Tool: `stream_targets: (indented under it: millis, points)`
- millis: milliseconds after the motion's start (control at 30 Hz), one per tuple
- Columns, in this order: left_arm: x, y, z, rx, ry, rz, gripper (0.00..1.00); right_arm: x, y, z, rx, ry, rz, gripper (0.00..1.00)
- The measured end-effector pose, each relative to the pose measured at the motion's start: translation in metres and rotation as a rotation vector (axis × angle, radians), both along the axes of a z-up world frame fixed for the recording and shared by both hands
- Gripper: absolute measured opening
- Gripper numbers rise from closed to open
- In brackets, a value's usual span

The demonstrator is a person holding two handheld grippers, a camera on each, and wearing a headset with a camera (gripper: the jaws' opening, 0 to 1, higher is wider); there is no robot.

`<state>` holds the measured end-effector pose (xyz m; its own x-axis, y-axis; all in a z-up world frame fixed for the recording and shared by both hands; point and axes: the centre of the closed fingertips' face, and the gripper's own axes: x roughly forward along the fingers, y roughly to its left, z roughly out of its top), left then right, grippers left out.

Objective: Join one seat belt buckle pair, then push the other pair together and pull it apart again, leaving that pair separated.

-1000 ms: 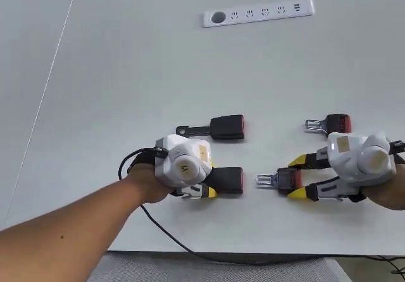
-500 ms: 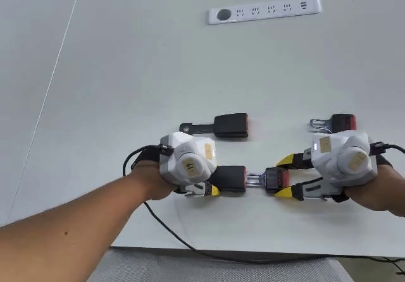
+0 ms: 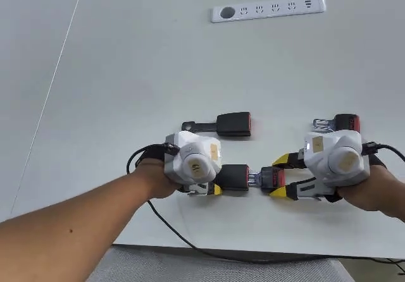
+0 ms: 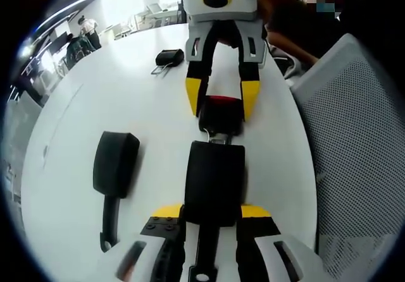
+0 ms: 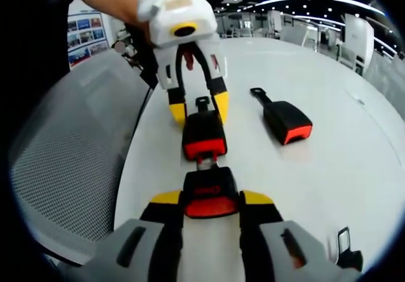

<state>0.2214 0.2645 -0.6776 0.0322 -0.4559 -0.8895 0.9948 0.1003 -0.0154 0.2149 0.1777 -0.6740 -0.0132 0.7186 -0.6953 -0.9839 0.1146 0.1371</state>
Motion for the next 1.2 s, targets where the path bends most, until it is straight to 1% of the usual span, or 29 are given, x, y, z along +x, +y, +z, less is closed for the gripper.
stream_targets:
  millis: [100,400,533,567,633,1200]
  points:
    - [0.000,0.000,0.000,0.010,-0.006,-0.013,0.31,0.000,0.003,0.000,-0.001,0.007,-0.007,0.32]
    - [-0.001,0.000,0.000,0.008,-0.007,-0.017,0.31,-0.001,0.007,0.001,-0.001,0.012,-0.014,0.32]
    - [-0.001,-0.001,0.000,0.015,-0.007,-0.026,0.31,-0.003,0.019,0.001,0.007,0.014,-0.028,0.32]
    - [-0.001,-0.001,0.000,0.010,-0.006,-0.034,0.31,-0.002,0.019,0.001,0.002,0.016,-0.028,0.32]
    - [-0.001,-0.001,0.000,0.009,-0.007,-0.029,0.31,-0.002,0.017,0.000,0.001,0.018,-0.036,0.32]
    - [-0.001,0.001,0.001,-0.003,-0.009,-0.023,0.31,-0.001,0.017,0.000,-0.002,0.016,-0.025,0.32]
